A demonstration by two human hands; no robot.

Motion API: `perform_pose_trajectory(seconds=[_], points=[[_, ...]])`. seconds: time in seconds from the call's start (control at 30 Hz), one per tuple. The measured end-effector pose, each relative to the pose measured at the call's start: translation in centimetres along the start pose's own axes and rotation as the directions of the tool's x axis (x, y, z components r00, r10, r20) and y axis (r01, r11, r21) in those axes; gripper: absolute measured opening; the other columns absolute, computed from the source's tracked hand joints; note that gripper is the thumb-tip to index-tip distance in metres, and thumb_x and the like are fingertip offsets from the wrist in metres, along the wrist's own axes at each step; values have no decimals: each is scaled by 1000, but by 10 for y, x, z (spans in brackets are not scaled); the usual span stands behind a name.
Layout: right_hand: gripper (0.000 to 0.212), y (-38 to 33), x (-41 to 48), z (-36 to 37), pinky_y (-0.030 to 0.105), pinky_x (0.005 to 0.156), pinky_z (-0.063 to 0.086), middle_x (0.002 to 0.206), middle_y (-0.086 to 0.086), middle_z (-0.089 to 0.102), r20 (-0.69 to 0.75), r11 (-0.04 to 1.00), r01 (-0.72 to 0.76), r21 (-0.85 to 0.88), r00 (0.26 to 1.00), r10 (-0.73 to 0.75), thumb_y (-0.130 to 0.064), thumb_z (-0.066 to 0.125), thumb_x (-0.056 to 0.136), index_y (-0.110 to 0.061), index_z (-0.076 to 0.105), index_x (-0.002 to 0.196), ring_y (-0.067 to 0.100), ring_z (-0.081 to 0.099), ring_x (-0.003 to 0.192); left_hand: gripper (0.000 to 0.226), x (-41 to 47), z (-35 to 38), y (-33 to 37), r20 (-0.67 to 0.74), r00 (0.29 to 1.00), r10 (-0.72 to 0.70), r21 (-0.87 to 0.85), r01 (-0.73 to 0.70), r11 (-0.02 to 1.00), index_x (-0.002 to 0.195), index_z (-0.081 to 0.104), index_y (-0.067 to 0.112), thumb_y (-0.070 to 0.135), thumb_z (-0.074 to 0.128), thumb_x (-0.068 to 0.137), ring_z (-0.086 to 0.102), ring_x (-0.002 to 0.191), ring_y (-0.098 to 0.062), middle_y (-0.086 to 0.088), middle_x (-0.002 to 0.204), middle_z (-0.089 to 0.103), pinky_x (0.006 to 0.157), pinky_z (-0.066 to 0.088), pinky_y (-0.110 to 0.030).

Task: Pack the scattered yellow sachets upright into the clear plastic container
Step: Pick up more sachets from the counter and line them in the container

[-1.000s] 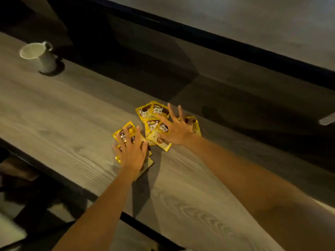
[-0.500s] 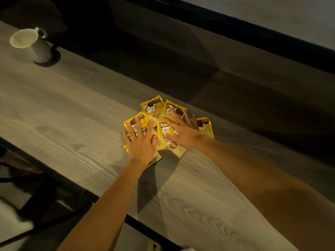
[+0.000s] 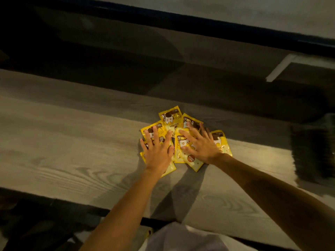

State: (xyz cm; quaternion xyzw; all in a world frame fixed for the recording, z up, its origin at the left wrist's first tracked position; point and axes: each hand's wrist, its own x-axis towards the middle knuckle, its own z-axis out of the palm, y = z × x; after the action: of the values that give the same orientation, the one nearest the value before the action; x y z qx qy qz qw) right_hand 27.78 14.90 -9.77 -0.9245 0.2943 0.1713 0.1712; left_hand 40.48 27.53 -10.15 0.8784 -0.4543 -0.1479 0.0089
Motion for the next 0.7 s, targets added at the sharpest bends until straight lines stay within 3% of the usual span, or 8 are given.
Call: perform_pose_trajectory(seconds=[0.07, 0.23, 0.3, 0.37, 0.43, 0.57, 0.7], points=[[65, 20, -27, 6, 52, 116, -6, 158, -6, -15, -11, 998, -60, 19, 998, 60, -68, 20, 87, -47, -5, 143, 36, -17, 144, 54, -9, 7, 27, 22, 999, 49, 5, -49, 999, 126, 57, 33, 46, 31, 81, 51, 120, -49, -20, 134, 54, 89, 42, -65], [87, 62, -93, 13, 49, 117, -5, 158, -5, -16, -34, 983, -165, 87, 985, 168, -82, -3, 66, -44, -4, 144, 33, -18, 144, 53, -30, 24, 93, 108, 987, 118, -22, -116, 993, 126, 57, 33, 45, 31, 81, 49, 122, -48, -19, 136, 52, 91, 39, -66], [83, 81, -113, 16, 50, 117, -4, 158, -5, -17, -35, 974, -206, 96, 977, 210, -81, 1, 70, -44, -5, 144, 33, -19, 144, 52, -39, 29, 120, 62, 987, 149, -44, -147, 988, 134, 47, 35, 45, 28, 86, 35, 132, -49, -19, 146, 39, 101, 29, -67], [68, 102, -131, 19, 51, 117, -2, 158, -5, -16, -32, 965, -239, 107, 969, 243, -69, 13, 84, -43, -4, 144, 34, -17, 144, 50, -46, 37, 147, 62, 981, 184, -90, -178, 980, 146, 21, 38, 45, 24, 96, 1, 144, -45, -16, 158, 6, 112, 5, -62], [60, 123, -148, 21, 52, 116, -1, 158, -5, -14, -29, 953, -264, 152, 962, 271, -55, 27, 94, -43, -1, 145, 33, -15, 145, 52, -54, 43, 174, 96, 984, 148, -158, -132, 979, 147, 6, 40, 45, 24, 99, -17, 143, -39, -11, 158, -13, 113, -8, -58], [55, 162, -179, 15, 50, 118, 7, 160, 0, -1, -59, 908, -287, 304, 946, 319, -40, 32, 99, -33, 8, 148, 27, -1, 147, 52, -68, 40, 223, 142, 986, 90, -310, -42, 950, 148, 3, 38, 42, 23, 100, -22, 143, -35, -7, 158, -17, 113, -12, -57], [48, 193, -209, 3, 43, 116, 26, 152, 10, 28, -239, 849, -218, 481, 899, 367, -15, 40, 97, -17, 28, 144, 30, 26, 141, 53, -72, 33, 257, 96, 995, -16, -554, 67, 830, 150, 6, 28, 31, 27, 101, -14, 146, -27, -7, 159, -8, 116, -9, -50]])
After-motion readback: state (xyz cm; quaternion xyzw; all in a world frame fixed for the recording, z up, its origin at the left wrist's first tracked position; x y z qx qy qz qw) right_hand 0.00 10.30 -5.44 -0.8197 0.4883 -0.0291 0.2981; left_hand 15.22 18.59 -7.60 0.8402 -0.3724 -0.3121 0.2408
